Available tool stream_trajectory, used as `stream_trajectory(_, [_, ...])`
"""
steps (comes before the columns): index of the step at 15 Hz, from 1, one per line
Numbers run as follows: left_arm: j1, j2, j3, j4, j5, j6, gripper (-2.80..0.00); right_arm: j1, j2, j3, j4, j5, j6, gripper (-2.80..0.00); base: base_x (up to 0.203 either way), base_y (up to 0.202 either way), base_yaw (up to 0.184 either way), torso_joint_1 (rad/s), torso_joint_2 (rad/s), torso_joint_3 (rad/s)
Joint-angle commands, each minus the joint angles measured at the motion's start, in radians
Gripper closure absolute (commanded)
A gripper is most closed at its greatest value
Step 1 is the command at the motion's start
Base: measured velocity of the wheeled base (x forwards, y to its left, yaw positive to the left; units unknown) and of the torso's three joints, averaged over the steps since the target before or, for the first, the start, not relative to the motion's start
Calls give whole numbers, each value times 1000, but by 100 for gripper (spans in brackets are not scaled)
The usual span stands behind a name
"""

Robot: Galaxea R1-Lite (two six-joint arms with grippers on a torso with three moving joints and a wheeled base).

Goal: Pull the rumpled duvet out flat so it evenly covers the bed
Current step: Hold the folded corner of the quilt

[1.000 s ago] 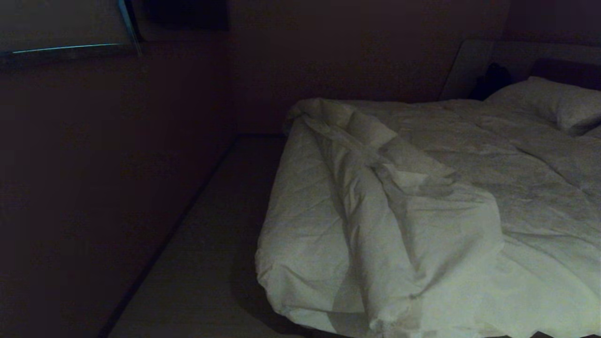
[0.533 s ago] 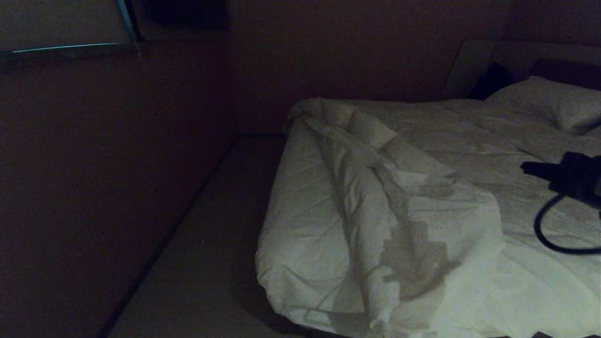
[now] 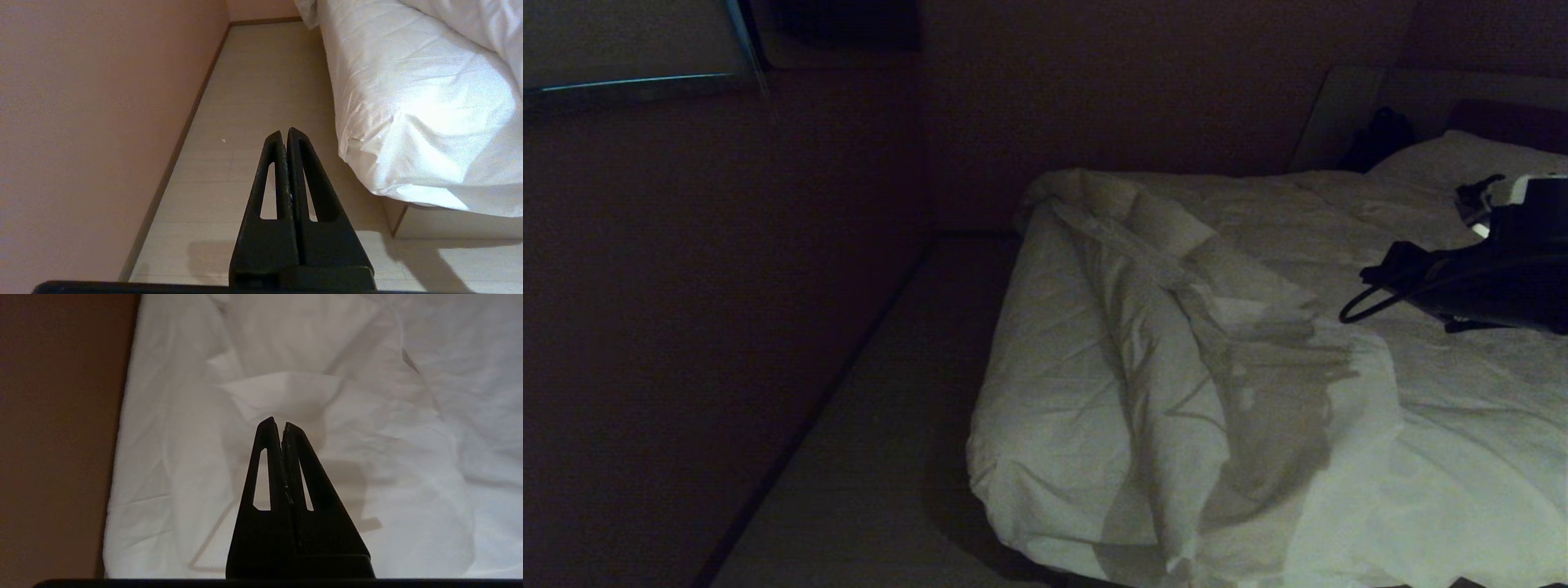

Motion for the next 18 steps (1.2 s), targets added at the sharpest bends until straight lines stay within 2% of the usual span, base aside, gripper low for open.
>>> stream_trajectory(1, [0,0,0,0,0,1,0,-11,89,-17,-5,4,1,0,0,0,0,0,0,0])
stream_trajectory(4, [0,0,0,0,0,1,0,-17,184,-21,-41,7,1,0,0,0,0,0,0,0])
stream_trajectory(10, [0,0,0,0,0,1,0,-50,243,-35,-70,21,8,0,0,0,0,0,0,0])
stream_trajectory(11, [0,0,0,0,0,1,0,-50,243,-35,-70,21,8,-280,0,0,0,0,0,0])
stream_trajectory(13, [0,0,0,0,0,1,0,-93,265,-53,-66,68,20,-280,0,0,0,0,0,0])
stream_trajectory(18, [0,0,0,0,0,1,0,-122,204,-50,-60,70,20,-280,0,0,0,0,0,0])
